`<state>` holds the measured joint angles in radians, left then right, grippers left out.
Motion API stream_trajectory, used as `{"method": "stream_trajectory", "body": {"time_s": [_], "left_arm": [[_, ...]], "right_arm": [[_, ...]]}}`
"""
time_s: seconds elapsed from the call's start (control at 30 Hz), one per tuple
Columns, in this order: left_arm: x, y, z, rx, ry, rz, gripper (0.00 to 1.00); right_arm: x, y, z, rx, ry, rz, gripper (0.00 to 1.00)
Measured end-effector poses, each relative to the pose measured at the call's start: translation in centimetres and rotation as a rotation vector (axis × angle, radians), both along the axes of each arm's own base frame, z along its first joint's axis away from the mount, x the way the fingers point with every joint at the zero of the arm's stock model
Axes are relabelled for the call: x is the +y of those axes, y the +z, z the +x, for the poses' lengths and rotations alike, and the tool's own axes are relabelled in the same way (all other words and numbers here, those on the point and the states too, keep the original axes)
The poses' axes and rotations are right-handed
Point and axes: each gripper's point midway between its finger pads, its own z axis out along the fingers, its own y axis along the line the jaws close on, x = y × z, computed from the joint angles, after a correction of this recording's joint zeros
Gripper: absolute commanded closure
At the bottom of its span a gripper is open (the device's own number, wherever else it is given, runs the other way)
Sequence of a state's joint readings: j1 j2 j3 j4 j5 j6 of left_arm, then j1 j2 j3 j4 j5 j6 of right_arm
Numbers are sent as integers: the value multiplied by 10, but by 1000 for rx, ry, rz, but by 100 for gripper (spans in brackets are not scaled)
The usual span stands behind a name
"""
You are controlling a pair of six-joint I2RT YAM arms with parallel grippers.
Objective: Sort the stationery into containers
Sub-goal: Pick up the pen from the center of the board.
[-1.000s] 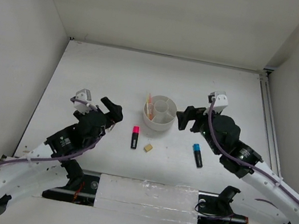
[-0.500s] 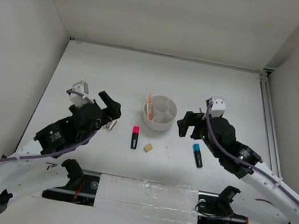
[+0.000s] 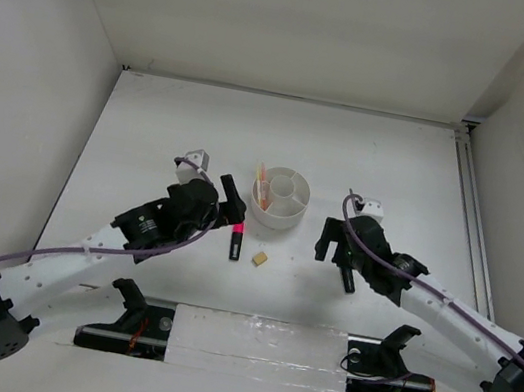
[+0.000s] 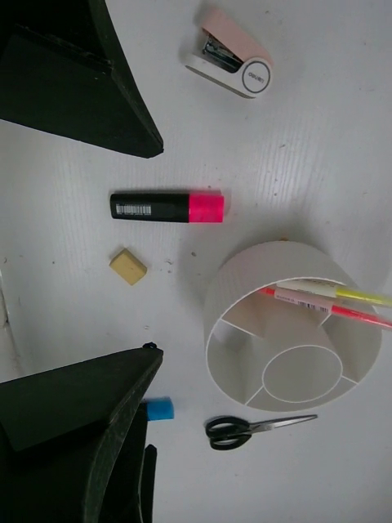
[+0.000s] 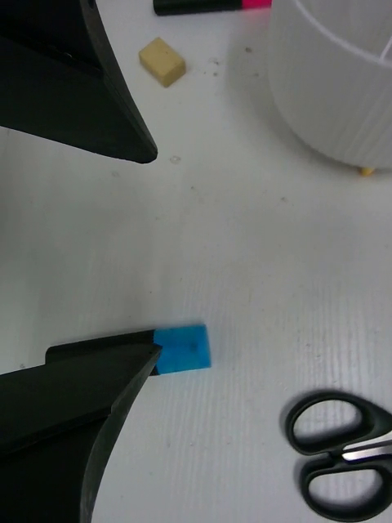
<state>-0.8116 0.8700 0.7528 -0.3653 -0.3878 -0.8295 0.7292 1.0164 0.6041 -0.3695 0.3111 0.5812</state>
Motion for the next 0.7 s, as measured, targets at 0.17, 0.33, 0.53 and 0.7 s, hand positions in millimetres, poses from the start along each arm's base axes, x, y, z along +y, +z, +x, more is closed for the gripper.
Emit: {"method": "stream_trajectory", "body": {"time_s": [0.17, 0.33, 0.53, 0.7], "left_arm": [[-11, -12, 4, 29, -30, 17, 0], [-21, -9, 5, 15, -70, -10, 0], [-25, -6, 4, 0, -99, -15, 0], [-23, 0, 4, -21, -104, -17, 0]], "right_arm": [[-17, -28, -7, 72, -89, -1, 3], [-31, -44, -13, 121, -147, -14, 4], [-41, -55, -11, 170, -196, -22, 12], [-44, -68, -15, 260, -199, -62, 19]]}}
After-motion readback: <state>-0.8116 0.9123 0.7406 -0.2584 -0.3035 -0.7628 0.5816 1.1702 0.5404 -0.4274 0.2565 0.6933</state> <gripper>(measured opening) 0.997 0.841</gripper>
